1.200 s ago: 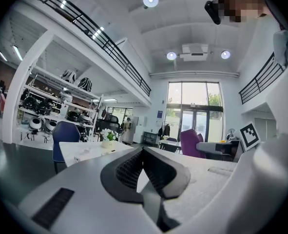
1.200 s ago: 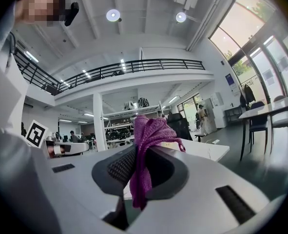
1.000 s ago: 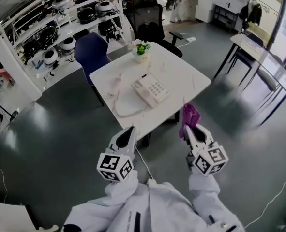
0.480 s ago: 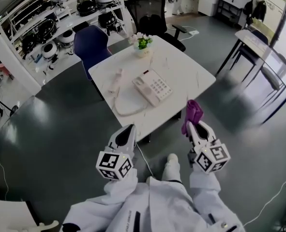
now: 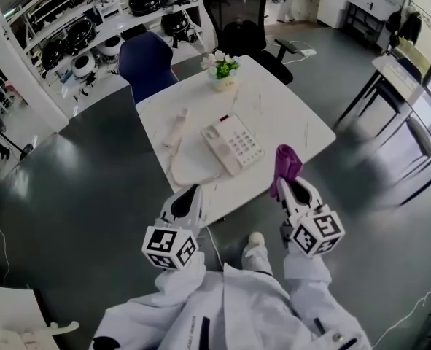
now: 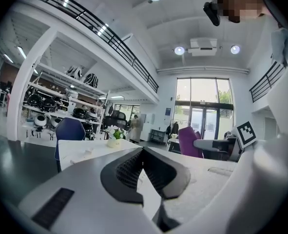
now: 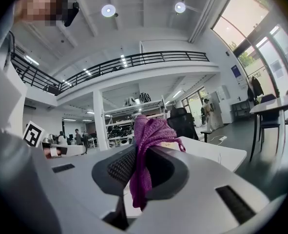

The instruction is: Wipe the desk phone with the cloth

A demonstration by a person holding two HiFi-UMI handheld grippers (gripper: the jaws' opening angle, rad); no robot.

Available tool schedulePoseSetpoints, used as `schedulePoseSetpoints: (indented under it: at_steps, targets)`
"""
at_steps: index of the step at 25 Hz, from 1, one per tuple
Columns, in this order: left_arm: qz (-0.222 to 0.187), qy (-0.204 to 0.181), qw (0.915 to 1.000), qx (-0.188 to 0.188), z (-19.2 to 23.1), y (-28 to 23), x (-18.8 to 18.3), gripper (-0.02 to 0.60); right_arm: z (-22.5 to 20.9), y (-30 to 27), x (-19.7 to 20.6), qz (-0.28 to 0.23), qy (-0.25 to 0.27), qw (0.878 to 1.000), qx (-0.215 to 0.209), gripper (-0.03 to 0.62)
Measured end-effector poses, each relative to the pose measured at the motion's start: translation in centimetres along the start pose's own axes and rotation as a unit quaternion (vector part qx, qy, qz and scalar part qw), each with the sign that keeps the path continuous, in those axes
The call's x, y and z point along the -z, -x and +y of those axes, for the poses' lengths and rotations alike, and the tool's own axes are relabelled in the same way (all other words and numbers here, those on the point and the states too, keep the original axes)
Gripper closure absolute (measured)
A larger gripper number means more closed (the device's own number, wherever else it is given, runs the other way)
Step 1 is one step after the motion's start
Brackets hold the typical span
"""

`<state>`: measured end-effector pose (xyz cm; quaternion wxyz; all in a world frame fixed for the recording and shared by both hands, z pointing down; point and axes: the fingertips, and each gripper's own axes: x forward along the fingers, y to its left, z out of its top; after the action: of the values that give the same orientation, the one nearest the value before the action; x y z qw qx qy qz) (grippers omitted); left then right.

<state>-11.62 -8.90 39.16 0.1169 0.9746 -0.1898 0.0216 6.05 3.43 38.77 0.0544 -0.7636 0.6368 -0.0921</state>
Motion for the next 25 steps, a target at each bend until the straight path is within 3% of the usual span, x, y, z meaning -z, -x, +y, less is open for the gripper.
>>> schedulePoseSetpoints:
  at_steps: [11,25]
  targets:
    - [-0.008,0.011,0.9981,-0.061,-0.1,-5.7,-0.9,0.583,-4.9,-6.2,-1.8,0.02,0.001,0.997,-0.072,0.557]
    - [-0.013,0.03,0.9889,-0.145,-0.5,-9.9,-0.7,0.583,-9.3,-11.9,-2.5,0.047,0.006,0.986,-0.159,0.557]
